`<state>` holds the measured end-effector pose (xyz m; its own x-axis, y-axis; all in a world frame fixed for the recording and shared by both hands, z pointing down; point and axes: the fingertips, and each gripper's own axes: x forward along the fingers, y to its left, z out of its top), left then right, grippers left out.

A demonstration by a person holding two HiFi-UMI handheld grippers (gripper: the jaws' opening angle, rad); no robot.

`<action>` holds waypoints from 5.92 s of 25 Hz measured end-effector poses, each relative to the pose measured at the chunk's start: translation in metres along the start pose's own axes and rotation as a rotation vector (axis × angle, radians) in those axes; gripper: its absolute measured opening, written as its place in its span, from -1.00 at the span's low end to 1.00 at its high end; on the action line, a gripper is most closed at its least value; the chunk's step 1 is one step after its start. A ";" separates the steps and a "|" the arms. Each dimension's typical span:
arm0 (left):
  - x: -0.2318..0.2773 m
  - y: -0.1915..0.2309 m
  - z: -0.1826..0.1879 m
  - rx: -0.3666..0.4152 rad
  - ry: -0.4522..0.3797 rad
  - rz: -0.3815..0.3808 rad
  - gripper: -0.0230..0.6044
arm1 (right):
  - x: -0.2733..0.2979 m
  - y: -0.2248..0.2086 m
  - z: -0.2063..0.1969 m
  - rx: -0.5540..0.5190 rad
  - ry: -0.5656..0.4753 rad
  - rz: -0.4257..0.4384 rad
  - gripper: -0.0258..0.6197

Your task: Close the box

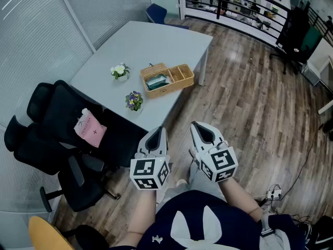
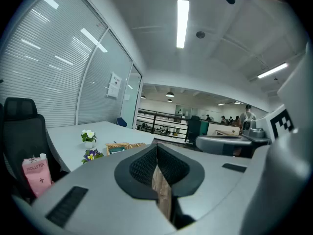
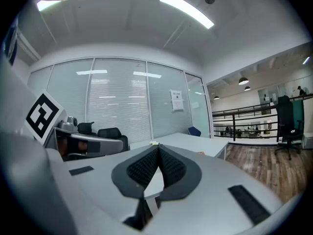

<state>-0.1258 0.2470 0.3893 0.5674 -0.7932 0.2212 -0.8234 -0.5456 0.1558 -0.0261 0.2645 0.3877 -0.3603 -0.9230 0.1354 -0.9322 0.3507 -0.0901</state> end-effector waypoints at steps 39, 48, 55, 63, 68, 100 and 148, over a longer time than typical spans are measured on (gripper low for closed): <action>0.139 0.079 0.010 -0.077 0.114 0.114 -0.12 | 0.153 -0.104 -0.001 -0.016 0.109 0.113 -0.52; 0.174 0.102 0.008 -0.099 0.161 0.139 -0.12 | 0.188 -0.140 -0.014 -0.017 0.169 0.131 -0.52; 0.204 0.113 0.000 -0.078 0.225 0.189 -0.12 | 0.216 -0.180 -0.038 -0.013 0.243 0.129 -0.52; 0.235 0.139 -0.007 -0.111 0.265 0.248 -0.12 | 0.250 -0.221 -0.065 0.012 0.330 0.139 -0.51; 0.253 0.156 -0.006 -0.072 0.296 0.282 -0.12 | 0.269 -0.241 -0.079 0.026 0.375 0.164 -0.51; 0.344 0.299 -0.022 -0.256 0.533 0.170 -0.12 | 0.343 -0.287 -0.157 0.099 0.625 0.092 -0.49; 0.409 0.365 -0.125 -0.978 0.533 0.005 -0.56 | 0.341 -0.294 -0.184 0.095 0.756 -0.012 -0.73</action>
<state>-0.1942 -0.2428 0.6569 0.6861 -0.4488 0.5726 -0.6019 0.0919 0.7933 0.1189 -0.1245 0.6416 -0.3082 -0.5547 0.7729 -0.9415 0.2941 -0.1644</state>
